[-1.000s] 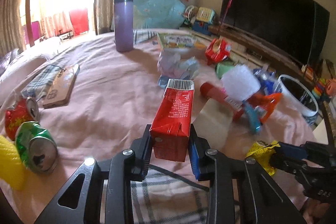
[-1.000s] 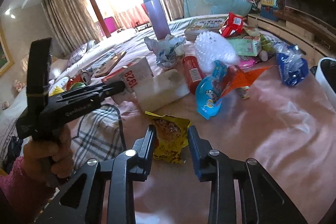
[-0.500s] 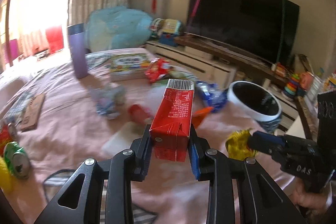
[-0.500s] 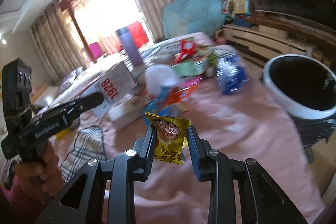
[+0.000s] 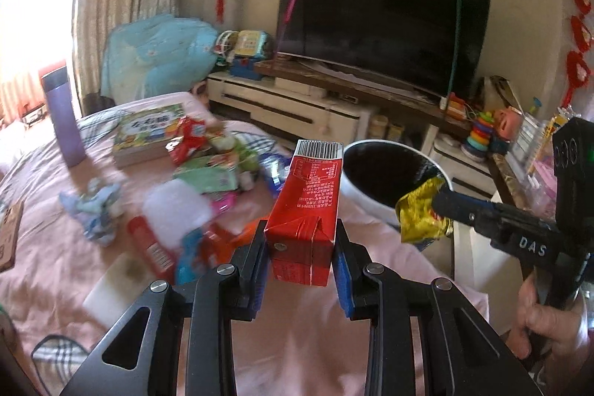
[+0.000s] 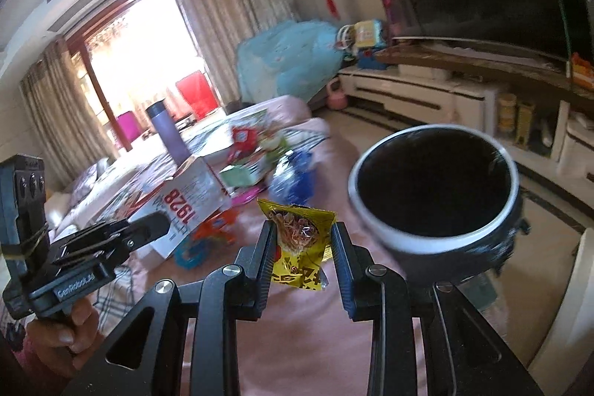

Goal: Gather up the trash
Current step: 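Carry both items over the white bin and open both grippers to drop them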

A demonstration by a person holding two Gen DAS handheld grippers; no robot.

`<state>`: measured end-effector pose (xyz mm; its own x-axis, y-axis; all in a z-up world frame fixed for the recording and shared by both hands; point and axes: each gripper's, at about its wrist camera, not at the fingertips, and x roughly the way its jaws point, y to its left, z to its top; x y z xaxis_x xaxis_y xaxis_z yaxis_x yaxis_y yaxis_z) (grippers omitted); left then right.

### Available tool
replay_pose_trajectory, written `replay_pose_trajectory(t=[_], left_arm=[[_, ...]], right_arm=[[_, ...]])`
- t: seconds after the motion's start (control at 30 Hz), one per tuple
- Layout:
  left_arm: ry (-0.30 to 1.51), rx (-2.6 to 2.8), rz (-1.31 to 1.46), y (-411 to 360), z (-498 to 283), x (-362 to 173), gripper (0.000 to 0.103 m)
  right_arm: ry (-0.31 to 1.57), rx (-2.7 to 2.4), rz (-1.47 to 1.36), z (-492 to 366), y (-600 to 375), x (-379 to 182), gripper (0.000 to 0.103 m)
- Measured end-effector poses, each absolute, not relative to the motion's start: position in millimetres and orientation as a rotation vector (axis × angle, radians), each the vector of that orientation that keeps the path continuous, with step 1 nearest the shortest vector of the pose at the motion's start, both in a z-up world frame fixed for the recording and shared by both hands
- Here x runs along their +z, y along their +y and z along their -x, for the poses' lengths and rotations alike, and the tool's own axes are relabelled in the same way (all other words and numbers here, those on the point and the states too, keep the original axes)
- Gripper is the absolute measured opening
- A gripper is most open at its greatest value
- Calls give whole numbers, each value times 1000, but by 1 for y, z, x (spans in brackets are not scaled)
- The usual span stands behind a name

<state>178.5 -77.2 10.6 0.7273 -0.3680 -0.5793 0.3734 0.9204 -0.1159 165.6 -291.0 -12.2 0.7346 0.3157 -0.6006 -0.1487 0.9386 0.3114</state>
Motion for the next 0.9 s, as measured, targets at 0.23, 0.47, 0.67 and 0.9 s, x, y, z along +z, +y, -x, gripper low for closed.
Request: replay_pose_trajectory(t=[0.23,0.47,0.67,0.9], left_arm=[[656,-461,-39,-117,-215,8,30],[682,-488,-59,-148,-253,0,30],[704,-500,-59,-157,-267,-3,30],[709,-515,-54,-172,-282,-5,30]], right_arm=[[683,176,-246,-185,-335,-5,21],[717,119,-246,-214,-370,-21,15],[720,100,-272,-214,-383,-27,14],[721,98,-292,-213,-385,-28,14]])
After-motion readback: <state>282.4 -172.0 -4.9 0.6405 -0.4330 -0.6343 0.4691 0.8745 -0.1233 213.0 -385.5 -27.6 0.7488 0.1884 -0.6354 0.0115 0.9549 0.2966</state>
